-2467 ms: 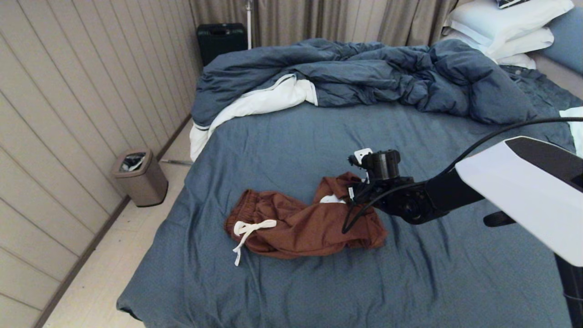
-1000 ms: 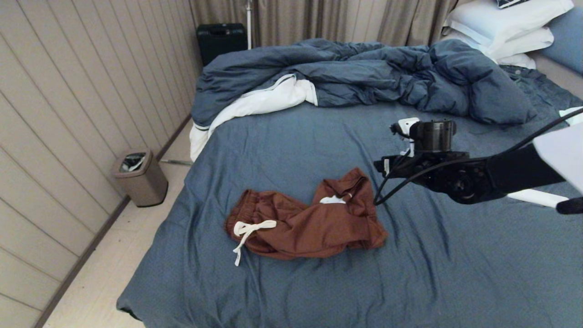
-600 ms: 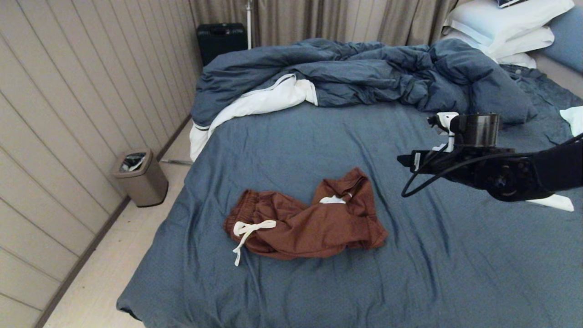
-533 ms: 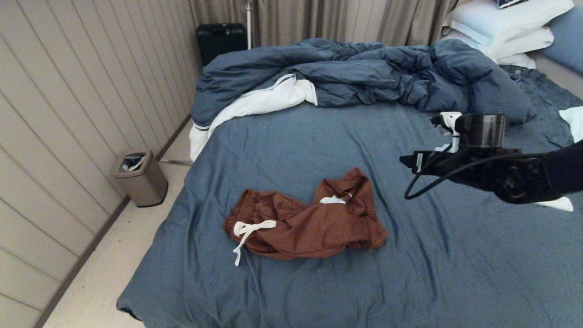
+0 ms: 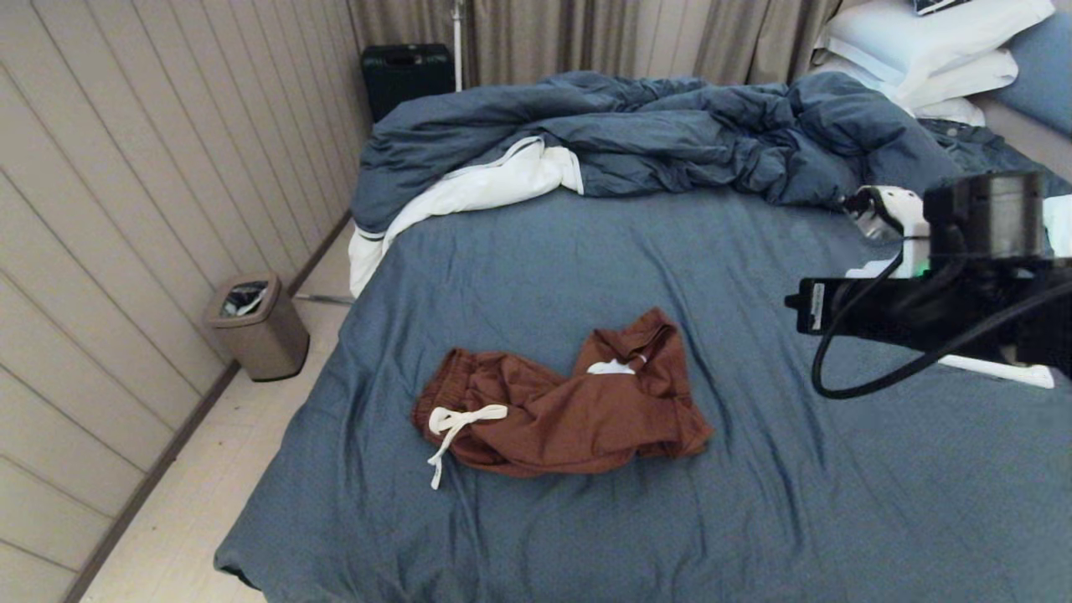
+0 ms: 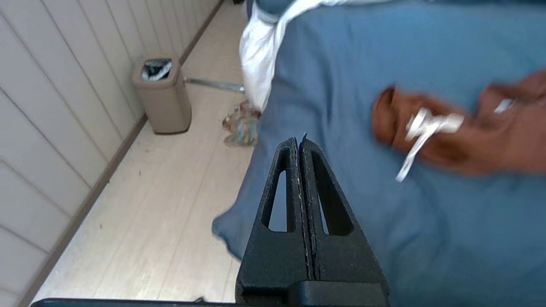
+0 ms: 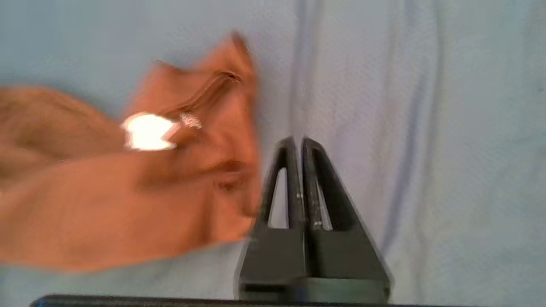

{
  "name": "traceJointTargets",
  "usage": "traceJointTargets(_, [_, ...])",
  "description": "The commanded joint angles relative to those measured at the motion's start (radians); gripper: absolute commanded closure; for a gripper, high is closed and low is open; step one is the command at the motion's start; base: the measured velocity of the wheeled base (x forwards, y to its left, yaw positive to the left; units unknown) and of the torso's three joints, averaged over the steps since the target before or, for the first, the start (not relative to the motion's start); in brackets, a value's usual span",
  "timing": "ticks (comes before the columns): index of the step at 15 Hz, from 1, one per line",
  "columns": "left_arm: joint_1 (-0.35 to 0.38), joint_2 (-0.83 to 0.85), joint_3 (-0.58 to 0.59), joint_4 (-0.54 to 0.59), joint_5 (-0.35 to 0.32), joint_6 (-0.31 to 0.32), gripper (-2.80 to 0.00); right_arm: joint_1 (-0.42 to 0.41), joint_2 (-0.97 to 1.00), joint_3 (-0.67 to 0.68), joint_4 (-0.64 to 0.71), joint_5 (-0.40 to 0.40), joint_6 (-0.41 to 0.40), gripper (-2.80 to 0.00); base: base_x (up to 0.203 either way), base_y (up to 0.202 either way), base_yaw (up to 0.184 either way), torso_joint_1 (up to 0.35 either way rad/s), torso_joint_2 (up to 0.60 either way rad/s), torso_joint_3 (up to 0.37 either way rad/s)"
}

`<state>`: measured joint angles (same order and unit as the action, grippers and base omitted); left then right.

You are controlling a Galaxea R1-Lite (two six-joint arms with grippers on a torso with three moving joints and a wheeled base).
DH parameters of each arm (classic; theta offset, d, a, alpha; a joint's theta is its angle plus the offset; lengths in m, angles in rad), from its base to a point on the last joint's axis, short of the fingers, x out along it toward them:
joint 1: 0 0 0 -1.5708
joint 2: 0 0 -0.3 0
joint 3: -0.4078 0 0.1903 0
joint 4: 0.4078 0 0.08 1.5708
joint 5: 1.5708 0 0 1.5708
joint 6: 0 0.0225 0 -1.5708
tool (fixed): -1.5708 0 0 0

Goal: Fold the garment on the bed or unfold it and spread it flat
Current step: Unford the brown shorts

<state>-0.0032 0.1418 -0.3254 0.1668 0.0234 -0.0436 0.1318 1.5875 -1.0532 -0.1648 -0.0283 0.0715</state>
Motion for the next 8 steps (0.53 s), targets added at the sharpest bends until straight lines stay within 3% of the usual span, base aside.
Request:
traceJointTargets(1, [-0.001, 0.276, -0.191, 0.064, -0.015, -0.012, 0.0, 0.039, -0.073, -0.053, 0.073, 0.002, 0.019, 0.0, 0.0, 0.0, 0.0, 0.0, 0.0, 0.0])
traceJointTargets(6, [-0.017, 0.786, -0.476, 0.149, -0.154, -0.083, 0.0, 0.055, -0.01, -0.09, 0.158, 0.002, 0.034, 0.0, 0.0, 0.0, 0.0, 0.0, 0.0, 0.0])
traceJointTargets(8, [-0.094, 0.977, -0.578, 0.168, -0.201, -0.13, 0.0, 0.061, 0.04, -0.116, 0.16, 0.002, 0.034, 0.0, 0.0, 0.0, 0.0, 0.0, 0.0, 0.0])
